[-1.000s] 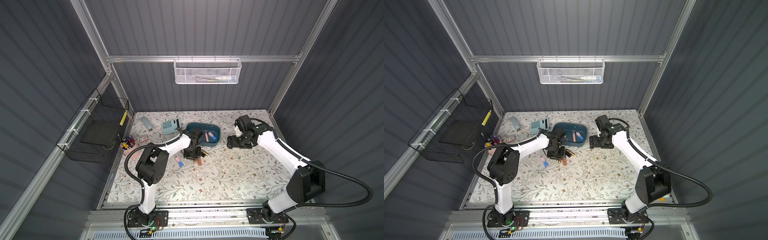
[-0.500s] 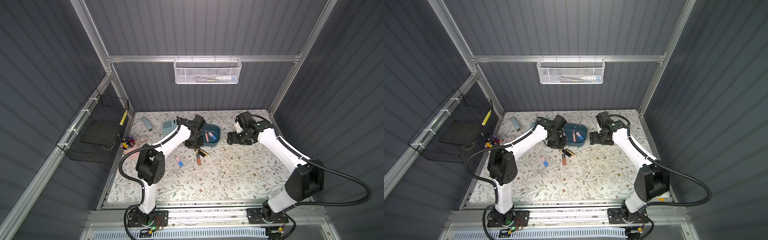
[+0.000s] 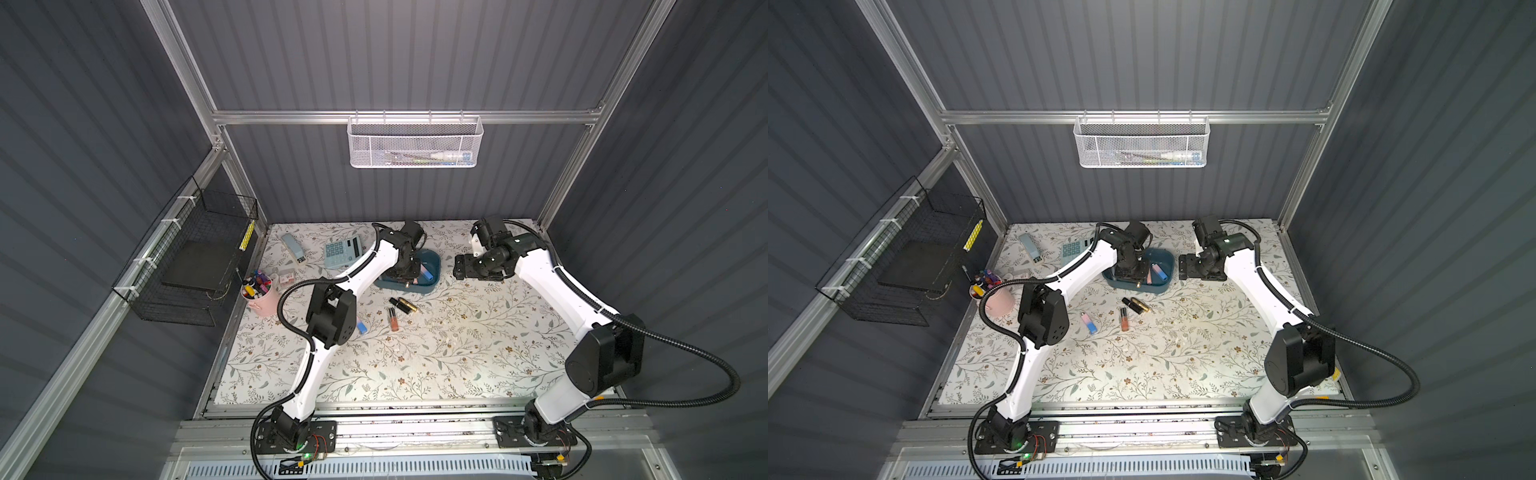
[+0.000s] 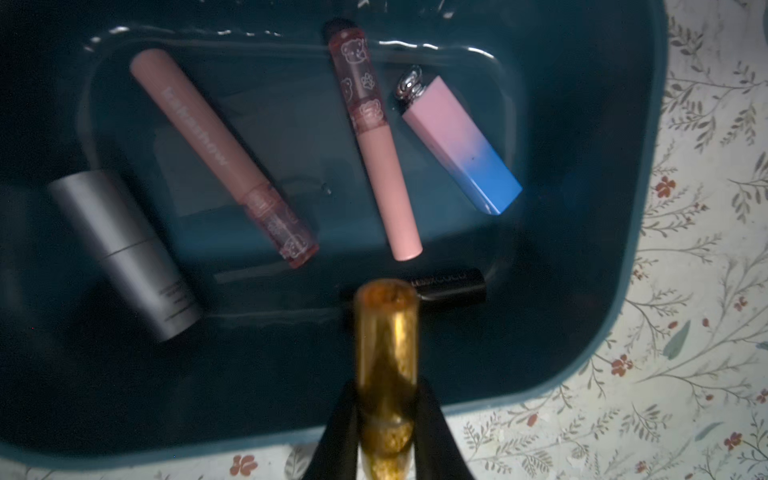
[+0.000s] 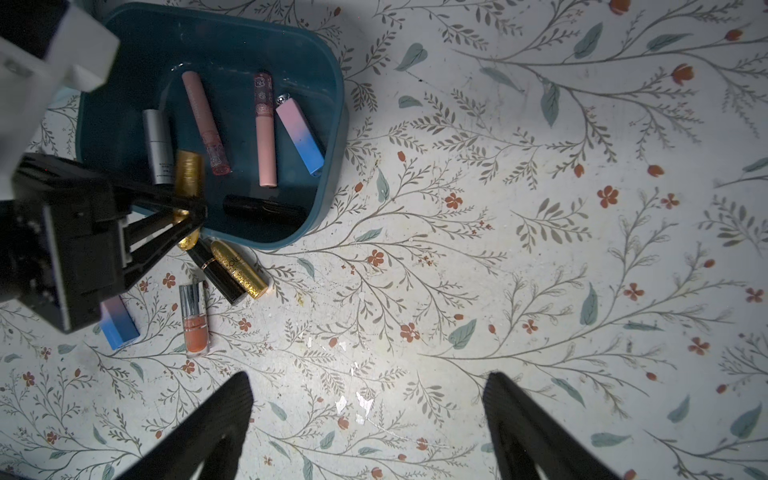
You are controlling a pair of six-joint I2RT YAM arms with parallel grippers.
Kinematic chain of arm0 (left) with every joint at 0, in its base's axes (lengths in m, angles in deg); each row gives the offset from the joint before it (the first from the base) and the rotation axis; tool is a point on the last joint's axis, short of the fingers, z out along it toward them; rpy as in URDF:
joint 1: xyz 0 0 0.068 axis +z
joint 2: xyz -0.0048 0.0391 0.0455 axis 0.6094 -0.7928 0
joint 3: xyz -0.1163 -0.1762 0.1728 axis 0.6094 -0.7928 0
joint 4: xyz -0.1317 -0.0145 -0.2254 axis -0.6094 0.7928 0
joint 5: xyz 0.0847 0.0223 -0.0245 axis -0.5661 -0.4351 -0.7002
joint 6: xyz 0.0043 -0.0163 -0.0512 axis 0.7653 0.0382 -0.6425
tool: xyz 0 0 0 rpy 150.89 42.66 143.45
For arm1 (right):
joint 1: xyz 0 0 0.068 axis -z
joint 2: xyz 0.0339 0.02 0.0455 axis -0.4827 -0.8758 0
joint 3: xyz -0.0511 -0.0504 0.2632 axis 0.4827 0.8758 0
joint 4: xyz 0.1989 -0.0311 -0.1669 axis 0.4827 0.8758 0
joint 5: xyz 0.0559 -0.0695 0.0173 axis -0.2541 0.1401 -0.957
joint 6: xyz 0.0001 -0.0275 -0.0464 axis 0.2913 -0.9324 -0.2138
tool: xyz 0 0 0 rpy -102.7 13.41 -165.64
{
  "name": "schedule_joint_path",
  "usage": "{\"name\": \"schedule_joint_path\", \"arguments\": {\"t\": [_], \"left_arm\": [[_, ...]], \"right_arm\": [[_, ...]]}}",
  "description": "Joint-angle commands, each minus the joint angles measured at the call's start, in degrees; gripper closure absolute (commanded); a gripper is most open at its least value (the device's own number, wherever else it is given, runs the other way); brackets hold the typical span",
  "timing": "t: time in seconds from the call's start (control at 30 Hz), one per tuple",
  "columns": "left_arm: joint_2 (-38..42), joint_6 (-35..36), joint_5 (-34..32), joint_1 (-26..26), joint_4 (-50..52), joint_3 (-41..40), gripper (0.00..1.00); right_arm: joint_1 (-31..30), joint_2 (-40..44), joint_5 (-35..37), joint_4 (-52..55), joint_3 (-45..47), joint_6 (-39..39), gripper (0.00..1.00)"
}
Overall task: Put the lipstick into the storage box
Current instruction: Place the lipstick in the storage box.
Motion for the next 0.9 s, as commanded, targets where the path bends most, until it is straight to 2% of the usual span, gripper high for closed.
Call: {"name": "schedule_joint_path", "arguments": {"t": [0.0, 0.3, 0.57, 0.63, 0.77, 0.8, 0.87], "left_arm": [[-2.6, 1.8, -0.2, 1.7, -2.3, 2.5, 0.87], [-6.8, -0.1, 3.3, 5.5, -6.8, 4.1, 0.86], [-9.1, -0.3, 5.7, 6.0, -9.0, 5.5, 0.82], [-9.6, -0.2, 5.9, 6.0, -9.0, 6.0, 0.74], [-9.5, -0.2, 6.4, 6.0, -9.3, 5.6, 0.36], [-9.2, -0.4, 6.5, 6.0, -9.3, 5.4, 0.33], [-8.0, -0.5, 6.2, 6.0, -9.7, 4.6, 0.31]], "right_arm": [[0.3, -0.8, 0.8, 1.6, -1.8, 0.0, 0.11], [0.5, -1.9, 1.6, 3.0, -3.3, -0.1, 0.11], [0.8, -2.4, 1.6, 3.7, -3.5, -0.3, 0.11], [0.8, -2.4, 1.7, 3.7, -3.6, -0.3, 0.11], [0.9, -2.6, 1.8, 4.3, -3.7, -0.4, 0.11], [0.9, -2.6, 1.8, 4.4, -3.7, -0.4, 0.11], [0.9, -2.3, 1.8, 4.3, -3.3, -0.1, 0.11]]}}
